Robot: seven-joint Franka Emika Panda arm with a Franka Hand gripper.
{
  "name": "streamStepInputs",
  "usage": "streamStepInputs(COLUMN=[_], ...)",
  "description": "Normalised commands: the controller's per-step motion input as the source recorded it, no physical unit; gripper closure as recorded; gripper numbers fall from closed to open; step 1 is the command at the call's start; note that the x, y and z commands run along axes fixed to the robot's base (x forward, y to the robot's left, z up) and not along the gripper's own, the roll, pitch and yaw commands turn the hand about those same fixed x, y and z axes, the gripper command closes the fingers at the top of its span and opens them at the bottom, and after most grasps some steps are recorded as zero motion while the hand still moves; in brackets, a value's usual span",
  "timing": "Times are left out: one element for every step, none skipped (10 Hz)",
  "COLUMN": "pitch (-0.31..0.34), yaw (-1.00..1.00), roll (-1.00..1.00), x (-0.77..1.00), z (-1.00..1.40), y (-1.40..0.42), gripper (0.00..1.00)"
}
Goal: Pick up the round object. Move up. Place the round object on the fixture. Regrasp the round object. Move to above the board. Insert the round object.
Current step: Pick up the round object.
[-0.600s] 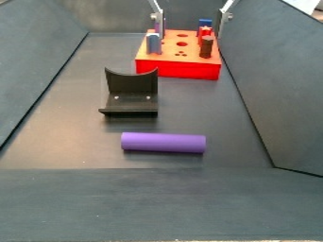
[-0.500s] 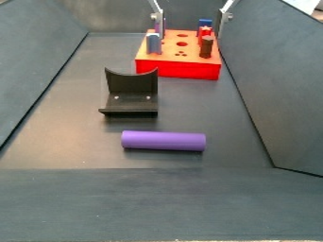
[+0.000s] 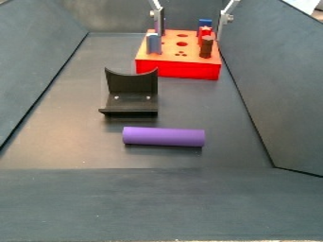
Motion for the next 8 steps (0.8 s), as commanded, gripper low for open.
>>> streamStepInputs(pitch=[0.053, 0.067, 0.083, 0.063, 0.017, 0.000, 0.000, 0.000], yaw=[-0.86, -0.85, -0.83, -0.82, -0.80, -0.75, -0.70, -0.69], roll=[0.00, 0.00, 0.00, 0.00, 0.00, -0.01, -0.06, -0.13], x=[0.09, 0.08, 0.09, 0.14, 0.25, 0.42, 0.49, 0.50], z=[-0.03, -0.07, -0.15, -0.19, -0.23, -0.26, -0.36, -0.45], y=[0.10, 0.11, 0.14, 0.17, 0.18, 0.21, 0.21, 0.15], gripper=[0.00, 0.00, 0.00, 0.00, 0.00, 0.00, 0.00, 0.00])
